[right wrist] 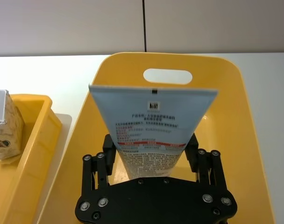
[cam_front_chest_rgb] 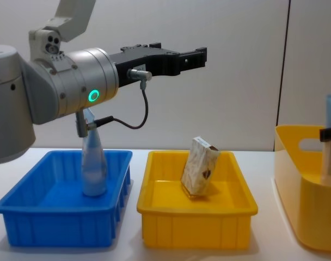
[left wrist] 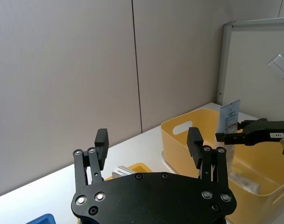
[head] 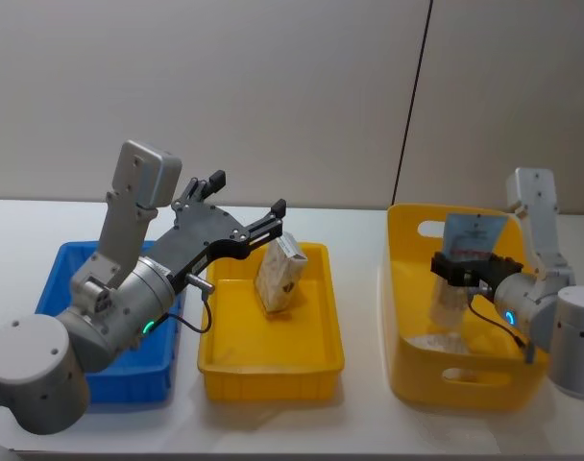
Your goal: Bimanual collaborative sorting of washing and personal care products
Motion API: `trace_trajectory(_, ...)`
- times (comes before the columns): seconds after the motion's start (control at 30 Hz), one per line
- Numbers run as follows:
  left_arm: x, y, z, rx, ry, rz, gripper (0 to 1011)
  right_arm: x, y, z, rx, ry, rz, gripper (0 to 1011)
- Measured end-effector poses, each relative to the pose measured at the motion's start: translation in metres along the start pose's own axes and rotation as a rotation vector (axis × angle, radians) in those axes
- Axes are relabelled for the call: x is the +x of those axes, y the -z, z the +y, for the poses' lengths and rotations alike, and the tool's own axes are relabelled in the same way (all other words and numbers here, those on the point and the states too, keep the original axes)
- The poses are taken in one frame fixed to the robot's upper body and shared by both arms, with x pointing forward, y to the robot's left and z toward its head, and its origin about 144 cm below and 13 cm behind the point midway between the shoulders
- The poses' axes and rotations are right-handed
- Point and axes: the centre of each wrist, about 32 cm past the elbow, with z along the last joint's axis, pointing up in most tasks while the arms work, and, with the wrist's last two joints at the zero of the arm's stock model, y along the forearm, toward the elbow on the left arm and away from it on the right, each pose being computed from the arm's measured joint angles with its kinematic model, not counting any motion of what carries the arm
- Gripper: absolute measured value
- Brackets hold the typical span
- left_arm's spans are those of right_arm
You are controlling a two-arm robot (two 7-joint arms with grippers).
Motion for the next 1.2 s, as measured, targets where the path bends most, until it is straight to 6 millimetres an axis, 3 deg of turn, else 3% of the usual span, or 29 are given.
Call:
trace_trajectory(0.07, 0.0, 0.0, 0.0, 0.0, 0.0, 0.0, 1001, 0.0, 0.0, 0.0, -0.004, 0.001, 0.0, 927)
trace_trajectory(0.23, 0.0, 0.0, 0.0, 0.0, 0.0, 0.0, 1001, 0.001, 0.0, -0.001, -0.008, 0.002, -0.001, 1004)
trace_trajectory(1.2, 0.0, 0.0, 0.0, 0.0, 0.0, 0.0, 1001, 0.017, -0.003, -0.014, 0.059, -0.004, -0.016, 1004)
